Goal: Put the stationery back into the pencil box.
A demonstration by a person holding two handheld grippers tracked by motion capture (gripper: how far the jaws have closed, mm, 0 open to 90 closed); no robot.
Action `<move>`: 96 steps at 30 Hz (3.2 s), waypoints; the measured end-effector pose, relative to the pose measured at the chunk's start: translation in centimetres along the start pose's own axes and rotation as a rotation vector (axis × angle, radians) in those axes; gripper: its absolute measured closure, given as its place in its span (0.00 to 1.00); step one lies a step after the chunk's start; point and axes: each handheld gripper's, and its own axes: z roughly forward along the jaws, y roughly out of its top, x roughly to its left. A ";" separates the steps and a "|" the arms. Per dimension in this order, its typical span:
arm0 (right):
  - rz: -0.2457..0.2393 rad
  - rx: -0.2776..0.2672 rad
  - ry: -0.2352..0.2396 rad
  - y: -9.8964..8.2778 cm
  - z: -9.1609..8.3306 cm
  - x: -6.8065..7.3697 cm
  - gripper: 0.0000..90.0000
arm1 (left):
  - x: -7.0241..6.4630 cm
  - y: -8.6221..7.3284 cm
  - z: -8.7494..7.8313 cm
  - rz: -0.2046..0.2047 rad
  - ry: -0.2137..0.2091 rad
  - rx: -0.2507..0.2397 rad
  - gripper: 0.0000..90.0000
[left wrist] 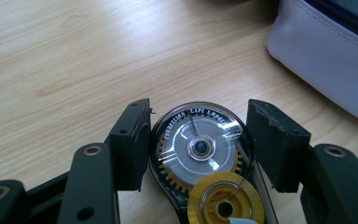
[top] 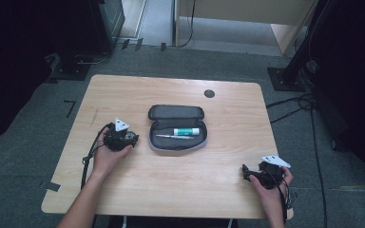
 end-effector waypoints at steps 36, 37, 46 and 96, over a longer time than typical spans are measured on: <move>0.004 -0.004 -0.003 0.0 0.0 0.0 0.05 | -0.6 0.1 -2.4 -0.063 -0.071 -0.046 0.47; 0.006 -0.003 -0.003 0.0 0.0 0.1 0.05 | -0.7 0.3 -2.7 -0.061 -0.076 -0.059 0.47; 0.004 -0.004 -0.003 0.0 0.0 0.0 0.05 | -1.5 2.1 -4.6 -0.039 -0.157 -0.164 0.47; 0.002 -0.004 -0.002 0.0 -0.1 0.0 0.05 | -6.9 6.6 -1.7 0.166 -0.165 -0.167 0.47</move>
